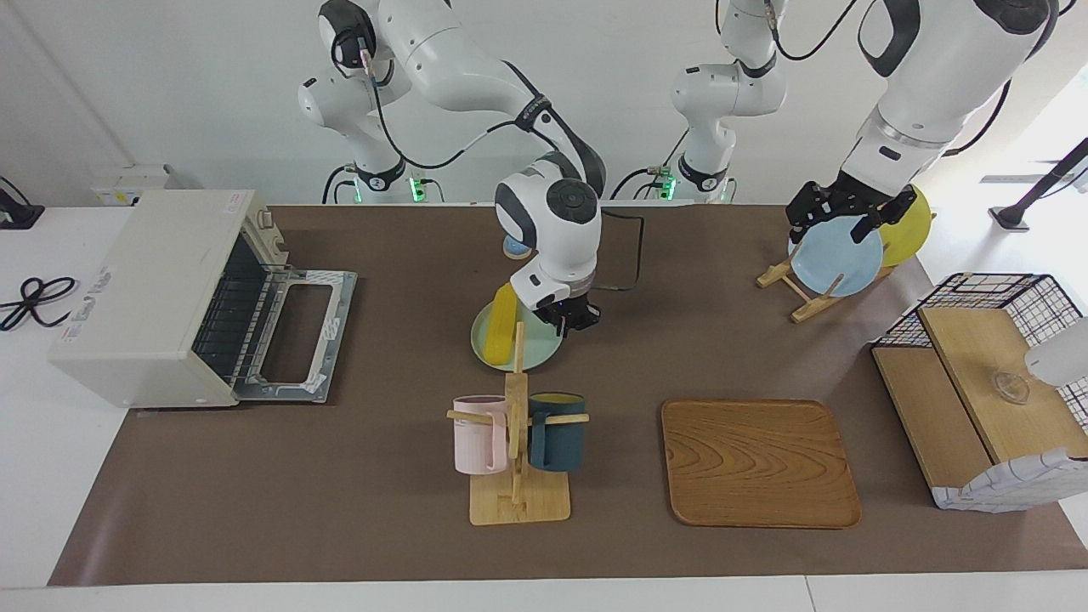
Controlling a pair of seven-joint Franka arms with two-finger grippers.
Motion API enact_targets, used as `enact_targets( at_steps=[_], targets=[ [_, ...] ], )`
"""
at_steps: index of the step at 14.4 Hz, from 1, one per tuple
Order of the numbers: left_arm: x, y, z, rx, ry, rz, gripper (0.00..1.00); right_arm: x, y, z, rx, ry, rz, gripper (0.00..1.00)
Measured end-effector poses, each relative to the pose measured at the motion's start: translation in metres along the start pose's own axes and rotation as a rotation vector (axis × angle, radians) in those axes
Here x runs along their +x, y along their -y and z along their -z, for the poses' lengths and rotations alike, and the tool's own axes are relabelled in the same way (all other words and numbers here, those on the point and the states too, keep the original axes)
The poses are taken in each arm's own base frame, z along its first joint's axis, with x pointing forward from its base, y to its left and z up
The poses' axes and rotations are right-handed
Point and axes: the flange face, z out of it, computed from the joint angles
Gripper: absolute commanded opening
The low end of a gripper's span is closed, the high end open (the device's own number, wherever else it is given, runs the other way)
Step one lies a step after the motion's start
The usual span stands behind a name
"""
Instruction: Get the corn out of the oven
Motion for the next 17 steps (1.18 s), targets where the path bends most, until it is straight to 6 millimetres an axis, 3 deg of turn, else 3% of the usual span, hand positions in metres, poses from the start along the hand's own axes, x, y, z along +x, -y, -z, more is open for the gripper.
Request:
enact_targets(
  at_steps=[2, 4, 5, 7, 10, 14, 17],
  targets=[
    [0.000, 0.000, 0.000, 0.000, 0.000, 0.000, 1.00, 0.014, -0.009, 0.010, 0.013, -0.011, 0.008, 0.23],
    [0.000, 0.000, 0.000, 0.000, -0.001, 0.000, 1.00, 0.038, -0.034, 0.027, -0.003, -0.001, 0.046, 0.07],
    [0.000, 0.000, 0.000, 0.000, -0.001, 0.000, 1.00, 0.051, -0.054, 0.037, -0.026, 0.013, 0.068, 0.00],
    [0.001, -0.002, 0.001, 0.000, -0.006, -0.005, 1.00, 0.077, -0.099, 0.054, -0.069, 0.027, 0.087, 0.00],
    [0.000, -0.017, -0.003, -0.003, -0.007, -0.033, 1.00, 0.101, -0.176, 0.037, -0.113, 0.075, 0.097, 0.00],
    [-0.015, -0.086, -0.027, -0.061, -0.008, -0.142, 1.00, 0.119, -0.268, -0.014, -0.155, 0.092, 0.101, 0.00],
    [-0.030, -0.146, -0.058, -0.120, -0.004, -0.216, 1.00, 0.122, -0.306, -0.025, -0.208, 0.096, 0.111, 0.00]
  ],
)
